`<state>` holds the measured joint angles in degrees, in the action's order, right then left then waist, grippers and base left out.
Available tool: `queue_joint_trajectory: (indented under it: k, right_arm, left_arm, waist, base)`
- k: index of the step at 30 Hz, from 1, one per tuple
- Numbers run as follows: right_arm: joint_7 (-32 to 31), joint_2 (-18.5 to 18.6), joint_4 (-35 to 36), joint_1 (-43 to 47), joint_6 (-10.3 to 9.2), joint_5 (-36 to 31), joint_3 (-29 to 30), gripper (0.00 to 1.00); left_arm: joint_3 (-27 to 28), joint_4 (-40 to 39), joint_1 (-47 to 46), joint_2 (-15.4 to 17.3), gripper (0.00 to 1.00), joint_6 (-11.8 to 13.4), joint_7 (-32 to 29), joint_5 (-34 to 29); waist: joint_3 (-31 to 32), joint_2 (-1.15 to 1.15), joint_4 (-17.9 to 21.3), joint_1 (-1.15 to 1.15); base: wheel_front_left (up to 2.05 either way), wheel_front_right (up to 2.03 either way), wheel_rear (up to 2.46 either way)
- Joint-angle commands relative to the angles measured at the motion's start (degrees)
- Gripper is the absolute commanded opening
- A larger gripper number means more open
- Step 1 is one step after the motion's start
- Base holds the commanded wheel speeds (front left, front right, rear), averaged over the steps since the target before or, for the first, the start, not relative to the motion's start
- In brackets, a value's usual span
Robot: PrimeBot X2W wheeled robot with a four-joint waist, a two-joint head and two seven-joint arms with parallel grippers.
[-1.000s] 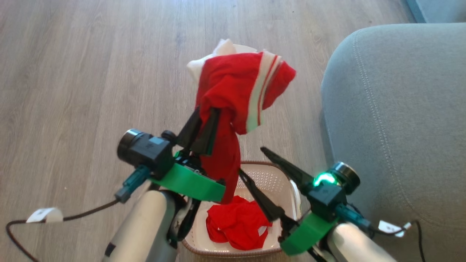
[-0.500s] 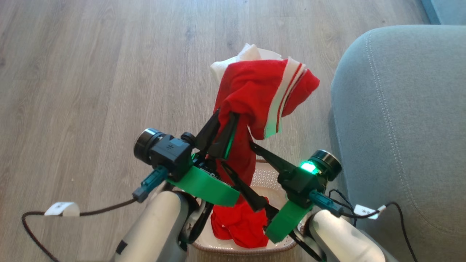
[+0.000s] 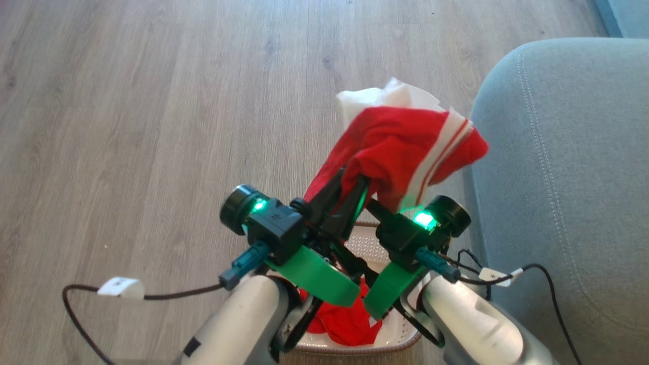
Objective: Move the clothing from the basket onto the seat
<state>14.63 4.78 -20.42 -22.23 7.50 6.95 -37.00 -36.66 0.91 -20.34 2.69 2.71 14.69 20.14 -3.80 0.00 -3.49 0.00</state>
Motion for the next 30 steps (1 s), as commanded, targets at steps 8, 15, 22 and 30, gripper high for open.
queue_joint_trajectory:
  k: [8,15,22,30]
  right_arm:
    - [0.4,-1.9,0.3,-3.3,-0.01,0.5,-0.6,1.0]
    - [0.4,-1.9,0.5,-2.8,-0.01,3.7,2.0,0.0]
    - [0.4,-1.9,2.2,-1.2,-0.01,5.1,7.0,0.0]
    - [0.4,-1.9,5.5,0.8,-0.01,6.4,14.0,0.0]
  left_arm:
    - [-1.2,-0.9,-3.4,0.2,0.0,0.2,0.3,1.1]
    - [-1.0,-0.5,-3.5,0.2,0.0,0.4,0.3,1.5]
    - [1.8,-0.2,-2.6,0.2,0.0,0.8,0.3,1.8]
    - [5.7,1.2,-0.9,0.2,0.0,0.6,0.3,1.3]
  waist:
    - [0.3,0.0,-0.9,0.0]
    - [0.4,0.0,-1.5,0.0]
    - [0.5,0.0,-1.2,0.0]
    - [0.8,0.0,-0.8,0.0]
  base:
    - [0.0,0.0,0.0]
    - [0.0,0.0,0.0]
    - [0.0,0.0,0.0]
    - [0.0,0.0,0.0]
